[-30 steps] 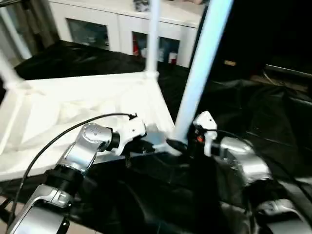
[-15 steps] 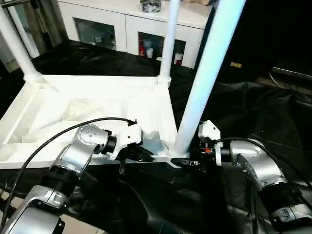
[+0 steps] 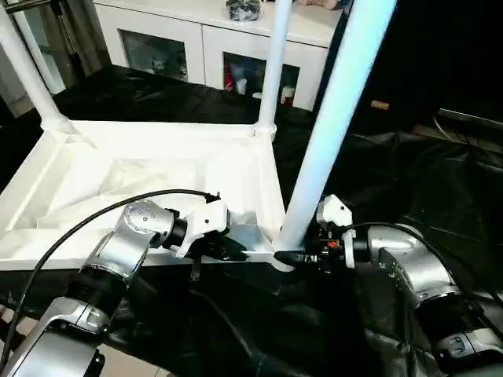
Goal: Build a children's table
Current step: Rotate leg to tighten
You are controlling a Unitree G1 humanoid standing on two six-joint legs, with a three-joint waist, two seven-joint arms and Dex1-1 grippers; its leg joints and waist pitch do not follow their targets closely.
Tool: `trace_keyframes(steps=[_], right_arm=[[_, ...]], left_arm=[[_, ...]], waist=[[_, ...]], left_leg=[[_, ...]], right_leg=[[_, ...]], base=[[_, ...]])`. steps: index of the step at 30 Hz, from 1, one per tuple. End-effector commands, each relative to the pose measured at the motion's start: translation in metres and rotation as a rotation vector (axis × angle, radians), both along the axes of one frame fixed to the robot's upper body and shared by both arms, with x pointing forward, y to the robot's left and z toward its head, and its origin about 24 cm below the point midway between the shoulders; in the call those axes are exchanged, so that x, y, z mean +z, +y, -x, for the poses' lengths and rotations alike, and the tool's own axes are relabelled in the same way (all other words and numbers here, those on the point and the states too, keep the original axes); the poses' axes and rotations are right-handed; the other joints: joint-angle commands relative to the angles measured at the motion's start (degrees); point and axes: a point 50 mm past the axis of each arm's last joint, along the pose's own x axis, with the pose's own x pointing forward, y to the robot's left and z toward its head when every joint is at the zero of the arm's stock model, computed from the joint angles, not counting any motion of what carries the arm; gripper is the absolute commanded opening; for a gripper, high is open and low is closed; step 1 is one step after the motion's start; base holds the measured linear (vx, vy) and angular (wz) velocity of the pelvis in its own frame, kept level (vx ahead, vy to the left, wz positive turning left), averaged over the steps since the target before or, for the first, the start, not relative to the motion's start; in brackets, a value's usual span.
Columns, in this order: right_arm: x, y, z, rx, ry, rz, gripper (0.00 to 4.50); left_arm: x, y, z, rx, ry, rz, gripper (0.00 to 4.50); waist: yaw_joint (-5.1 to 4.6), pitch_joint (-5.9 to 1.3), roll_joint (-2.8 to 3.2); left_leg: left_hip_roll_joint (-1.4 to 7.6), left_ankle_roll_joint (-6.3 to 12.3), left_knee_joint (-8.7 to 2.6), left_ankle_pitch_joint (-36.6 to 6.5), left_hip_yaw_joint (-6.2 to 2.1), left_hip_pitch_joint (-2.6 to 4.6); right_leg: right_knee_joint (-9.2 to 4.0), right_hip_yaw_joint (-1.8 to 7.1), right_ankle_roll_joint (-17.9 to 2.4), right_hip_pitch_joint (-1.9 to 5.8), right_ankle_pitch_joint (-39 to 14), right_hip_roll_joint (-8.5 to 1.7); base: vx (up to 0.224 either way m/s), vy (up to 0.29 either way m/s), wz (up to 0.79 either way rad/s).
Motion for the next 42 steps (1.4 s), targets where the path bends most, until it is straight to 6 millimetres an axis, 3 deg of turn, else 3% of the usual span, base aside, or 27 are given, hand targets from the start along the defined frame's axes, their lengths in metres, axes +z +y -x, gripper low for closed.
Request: trace_keyframes(steps=[1,4,6,7,8,10,11,12,14,17,18,21,24,28,37,42], right_arm=[[-0.002,0.004,0.0,-0.033,0.01,-0.034,2.79],[-0.011,0.008,-0.006,-0.173,0.018,-0.053,2.74],[-0.017,0.012,-0.01,-0.245,0.019,-0.044,2.72],[-0.025,0.021,-0.019,-0.385,0.003,-0.01,2.72],[-0.025,0.021,-0.019,-0.385,0.003,-0.01,2.7],[-0.029,0.032,-0.026,-0.497,0.008,0.002,2.69],[-0.03,0.04,-0.029,-0.547,0.016,0.003,2.69],[-0.03,0.04,-0.029,-0.547,0.016,0.003,2.69],[-0.028,0.07,-0.033,-0.57,0.003,0.003,2.69],[-0.025,0.079,-0.034,-0.55,-0.027,-0.007,2.69],[-0.023,0.081,-0.034,-0.536,-0.025,-0.034,3.23],[-0.02,0.076,-0.035,-0.514,-0.003,-0.084,3.36],[-0.019,0.07,-0.035,-0.494,-0.02,-0.072,3.81],[-0.016,0.052,-0.032,-0.355,-0.056,-0.038,3.81],[-0.005,0.022,-0.016,-0.054,-0.042,-0.036,3.81],[-0.003,0.007,-0.006,0.058,-0.008,-0.008,3.65]], left_arm=[[-0.008,-0.005,-0.006,0.093,0.002,-0.005,0.0],[-0.007,-0.013,-0.018,0.218,-0.032,0.024,0.0],[-0.005,-0.018,-0.023,0.266,-0.05,0.035,0.0],[-0.002,-0.029,-0.032,0.358,-0.078,0.047,0.0],[-0.002,-0.029,-0.032,0.358,-0.078,0.047,0.0],[0.001,-0.039,-0.039,0.43,-0.092,0.066,0.0],[0.003,-0.045,-0.042,0.467,-0.095,0.079,0.0],[0.003,-0.045,-0.042,0.467,-0.095,0.079,0.0],[0.007,-0.062,-0.047,0.507,-0.111,0.103,0.0],[0.008,-0.068,-0.045,0.477,-0.118,0.109,0.0],[0.007,-0.068,-0.043,0.442,-0.12,0.104,0.0],[0.004,-0.062,-0.037,0.372,-0.116,0.09,0.0],[0.002,-0.054,-0.032,0.319,-0.104,0.087,0.0],[0.001,-0.04,-0.02,0.176,-0.05,0.088,0.0],[0.002,-0.017,-0.009,0.037,-0.011,0.064,0.0],[0.004,-0.003,-0.006,-0.005,0.024,0.053,0.0]], waist=[[-0.12,-3.36,0.05],[-0.18,-3.2,-0.04],[-0.29,-3.33,-0.03],[-0.75,-3.04,0.01],[-0.89,-3.16,-0.07],[-1.02,-3.41,-0.06],[-1.26,-3.2,0.08],[-1.36,-3.33,0.03],[-1.54,-3.5,0.17],[-1.46,-3.55,0.13],[-1.46,-3.63,0.05],[-1.36,-3.72,0.02],[-1.59,-3.68,0.01],[-1.77,-3.63,0.04],[-0.95,-3.59,0.04],[-0.01,-3.48,-0.11]], left_leg=[[1.41,2.17,-3.44,-11.4,0.21,0.32],[1.3,0.96,-3.52,-13.5,0.01,0.67],[1.37,0.6,-3.68,-13.1,-0.27,0.23],[1.33,0.19,-3.7,-14.4,-0.07,0.56],[1.01,-0.38,-3.66,-15.0,-0.37,0.44],[1.08,-0.38,-3.64,-13.5,-0.39,0.14],[1.08,-0.37,-3.65,-13.8,-0.27,0.4],[1.02,-0.25,-3.59,-14.0,-0.29,0.43],[1.02,0.1,-3.51,-12.7,-0.19,0.28],[0.98,1.21,-3.45,-11.9,-0.13,0.04],[0.98,1.42,-3.43,-11.6,-0.15,-0.1],[1.02,2.47,-3.4,-10.2,-0.09,-0.24],[1.13,2.68,-3.49,-10.2,-0.13,-0.33],[1.23,2.94,-3.45,-11.2,-0.12,-0.23],[1.51,3.99,-3.4,-9.9,0.18,-0.09],[1.67,3.7,-3.42,-10.7,0.29,0.03]], right_leg=[[-4.59,2.77,-10.6,2.59,-14.5,-4.17],[-5.25,2.69,-9.6,2.38,-20.1,-4.51],[-5.1,2.57,-8.7,2.73,-21.0,-4.57],[-5.4,2.61,-8.6,2.05,-22.4,-4.4],[-5.6,2.4,-7.8,2.48,-25.4,-4.62],[-5.45,2.51,-7.5,2.68,-24.2,-4.68],[-5.53,2.54,-7.8,2.21,-23.1,-4.41],[-5.51,2.52,-8.0,2.33,-22.9,-4.48],[-5.21,2.65,-8.9,2.34,-19.7,-4.41],[-5.07,2.59,-9.2,2.67,-17.6,-4.44],[-4.92,2.6,-9.3,2.82,-17.0,-4.48],[-4.65,2.63,-9.9,2.98,-14.6,-4.48],[-4.55,2.58,-10.2,3.02,-14.2,-4.48],[-4.73,2.63,-10.2,2.91,-15.7,-4.56],[-4.02,2.64,-12.3,3.02,-9.8,-4.17],[-4.2,2.65,-11.6,2.82,-12.9,-4.35]], base=[[0.0,0.0,0.0],[0.0,0.0,0.0],[0.0,0.0,0.0],[0.0,0.0,0.0],[0.0,0.0,0.0],[0.0,0.0,0.0],[0.0,0.0,0.0],[0.0,0.0,0.0],[0.0,0.0,0.0],[0.0,0.0,0.0],[0.0,0.0,0.0],[0.0,0.0,0.0],[0.0,0.0,0.0],[0.0,0.0,0.0],[0.0,0.0,0.0],[0.0,0.0,0.0]])
